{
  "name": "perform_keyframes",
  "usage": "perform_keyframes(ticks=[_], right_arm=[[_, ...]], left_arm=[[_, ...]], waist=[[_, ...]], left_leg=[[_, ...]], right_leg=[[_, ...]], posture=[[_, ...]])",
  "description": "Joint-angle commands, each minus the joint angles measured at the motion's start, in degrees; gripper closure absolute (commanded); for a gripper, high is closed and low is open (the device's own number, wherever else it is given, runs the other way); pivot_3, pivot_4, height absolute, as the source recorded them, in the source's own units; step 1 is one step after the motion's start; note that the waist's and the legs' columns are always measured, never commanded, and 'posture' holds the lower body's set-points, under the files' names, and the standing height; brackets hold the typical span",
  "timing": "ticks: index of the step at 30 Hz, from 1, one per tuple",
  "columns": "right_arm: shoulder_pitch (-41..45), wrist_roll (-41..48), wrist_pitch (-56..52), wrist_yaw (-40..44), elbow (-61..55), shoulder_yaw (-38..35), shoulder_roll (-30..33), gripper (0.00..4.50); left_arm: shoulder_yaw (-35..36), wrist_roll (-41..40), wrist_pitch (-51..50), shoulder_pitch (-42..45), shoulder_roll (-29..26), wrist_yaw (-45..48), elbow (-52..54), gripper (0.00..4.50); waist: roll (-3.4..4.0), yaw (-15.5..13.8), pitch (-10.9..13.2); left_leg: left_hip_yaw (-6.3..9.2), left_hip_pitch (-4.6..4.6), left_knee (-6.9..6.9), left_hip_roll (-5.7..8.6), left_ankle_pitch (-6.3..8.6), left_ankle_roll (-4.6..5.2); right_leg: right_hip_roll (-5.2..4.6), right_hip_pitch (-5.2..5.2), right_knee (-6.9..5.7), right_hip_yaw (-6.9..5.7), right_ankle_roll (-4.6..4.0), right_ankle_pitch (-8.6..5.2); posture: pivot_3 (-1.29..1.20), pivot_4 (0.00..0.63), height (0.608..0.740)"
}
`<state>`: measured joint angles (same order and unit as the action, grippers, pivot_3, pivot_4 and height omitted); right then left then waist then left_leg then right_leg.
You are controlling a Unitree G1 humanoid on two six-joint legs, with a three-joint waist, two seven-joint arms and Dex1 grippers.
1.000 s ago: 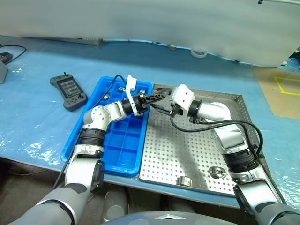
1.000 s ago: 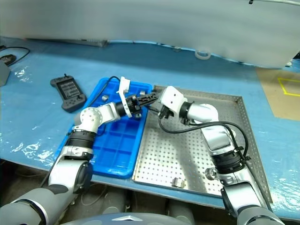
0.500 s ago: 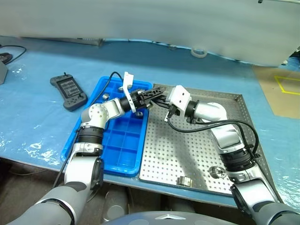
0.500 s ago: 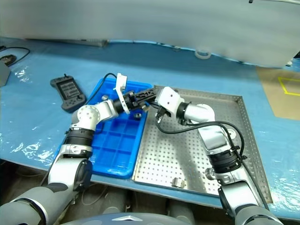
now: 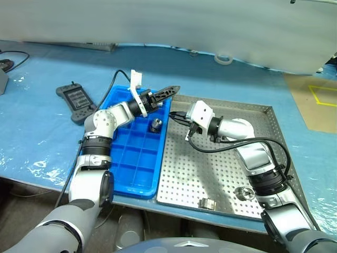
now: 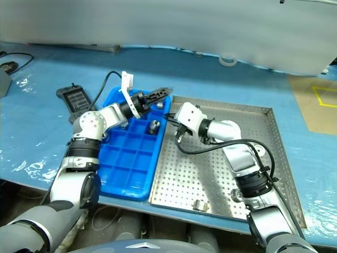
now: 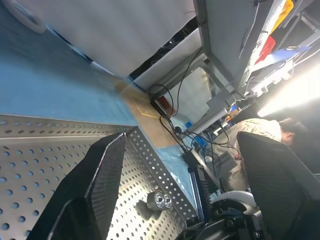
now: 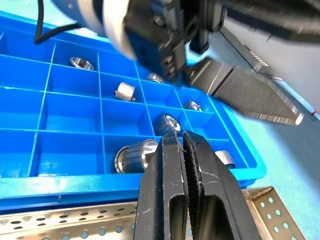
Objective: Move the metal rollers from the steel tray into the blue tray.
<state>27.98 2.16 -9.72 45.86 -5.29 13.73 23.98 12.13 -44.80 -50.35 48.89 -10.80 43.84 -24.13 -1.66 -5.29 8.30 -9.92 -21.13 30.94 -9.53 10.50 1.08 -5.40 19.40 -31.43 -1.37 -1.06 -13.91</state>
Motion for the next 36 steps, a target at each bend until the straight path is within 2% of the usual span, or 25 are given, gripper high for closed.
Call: perform_keyframes(ticks=[1, 2, 6, 10, 16, 22, 26, 28, 33, 36], right_arm=[[-0.3, 0.2, 0.5, -0.6, -2.1, -0.6, 0.2, 4.4], [-0.4, 0.1, 0.4, -0.7, -2.1, -0.6, 0.2, 4.4], [-1.0, 0.0, 0.4, -1.1, -2.3, -0.6, 0.1, 4.4], [-1.3, 0.1, 0.3, -1.6, -2.4, -0.4, -0.1, 4.4], [-1.7, -0.1, 0.3, -1.9, -2.7, -0.5, 0.0, 4.4], [-2.8, -0.3, 0.1, -2.4, -3.4, -0.8, 0.5, 4.4], [-3.5, -0.3, -0.2, -3.0, -3.7, -0.9, 0.6, 4.42], [-3.8, -0.4, -0.5, -3.3, -4.0, -1.0, 0.6, 4.42], [-4.9, -0.5, -1.1, -3.7, -5.2, -1.1, 1.0, 4.42], [-5.5, -0.5, -1.5, -3.9, -5.8, -1.3, 1.3, 4.42]], left_arm=[[-0.6, 1.3, 2.3, 1.4, -3.2, 3.0, 3.6, 0.77], [-1.2, 1.8, 2.7, 1.3, -4.0, 3.8, 4.0, 0.77], [-11.6, 14.9, 15.7, -1.2, -11.3, 10.2, 6.2, 0.77], [-17.8, 22.4, 29.6, -4.8, -14.5, 17.2, 9.2, 0.77], [-20.0, 27.9, 43.3, -6.4, -15.4, 23.0, 6.7, 0.77], [-20.9, 34.5, 54.0, -2.6, -18.6, 25.3, -4.6, 0.77], [-23.3, 40.8, 63.2, -2.7, -18.8, 23.5, -10.6, 0.02], [-24.9, 43.9, 67.5, -3.4, -18.7, 22.5, -12.3, 0.02], [-25.4, 43.4, 67.4, -4.2, -17.7, 25.4, -11.8, 0.02], [-25.7, 45.8, 69.8, -3.7, -17.4, 23.3, -14.5, 0.02]], waist=[[0.0, 0.1, 0.0], [0.0, 0.1, 0.0], [0.03, 0.0, 0.0], [0.04, -0.1, 0.0], [0.03, 0.1, 0.0], [0.02, 0.6, 0.0], [-0.02, 0.7, 0.0], [-0.06, 0.8, 0.0], [-0.07, 0.9, 0.0], [-0.09, 1.1, -0.1]], left_leg=[[0.0, 0.0, 0.0, 0.0, 0.0, -0.01], [0.0, 0.0, -0.01, 0.0, 0.01, -0.01], [-0.01, 0.0, -0.04, 0.0, -0.01, 0.02], [-0.01, -0.01, -0.07, 0.01, 0.07, -0.1], [-0.02, -0.01, -0.06, 0.0, 0.06, -0.15], [-0.02, 0.13, -0.12, -0.05, -0.03, -0.31], [-0.04, 0.09, -0.12, 0.0, -0.02, -0.3], [-0.04, 0.08, -0.12, 0.0, -0.01, -0.28], [-0.05, 0.01, -0.12, -0.02, -0.01, -0.29], [-0.07, 0.05, -0.11, -0.03, -0.02, -0.29]], right_leg=[[0.0, 0.0, 0.0, 0.0, 0.0, 0.0], [0.0, 0.0, 0.0, 0.0, 0.0, 0.0], [0.01, 0.0, 0.01, 0.0, 0.0, 0.0], [0.0, -0.03, 0.1, -0.01, 0.01, 0.0], [0.0, 0.02, 0.01, 0.0, 0.01, 0.0], [0.06, 0.08, -0.14, 0.04, 0.02, 0.01], [0.03, 0.08, -0.21, 0.07, 0.03, 0.01], [0.03, 0.08, -0.21, 0.07, 0.03, 0.02], [0.03, 0.17, -0.26, 0.06, 0.04, 0.02], [0.02, 0.18, -0.28, 0.08, 0.03, 0.01]], posture=[[0.0, 0.15, 0.74], [0.0, 0.15, 0.74], [0.0, 0.15, 0.74], [0.0, 0.15, 0.74], [-0.01, 0.15, 0.74], [-0.02, 0.15, 0.74], [-0.03, 0.15, 0.74], [-0.04, 0.15, 0.74], [-0.05, 0.15, 0.74], [-0.06, 0.15, 0.74]])
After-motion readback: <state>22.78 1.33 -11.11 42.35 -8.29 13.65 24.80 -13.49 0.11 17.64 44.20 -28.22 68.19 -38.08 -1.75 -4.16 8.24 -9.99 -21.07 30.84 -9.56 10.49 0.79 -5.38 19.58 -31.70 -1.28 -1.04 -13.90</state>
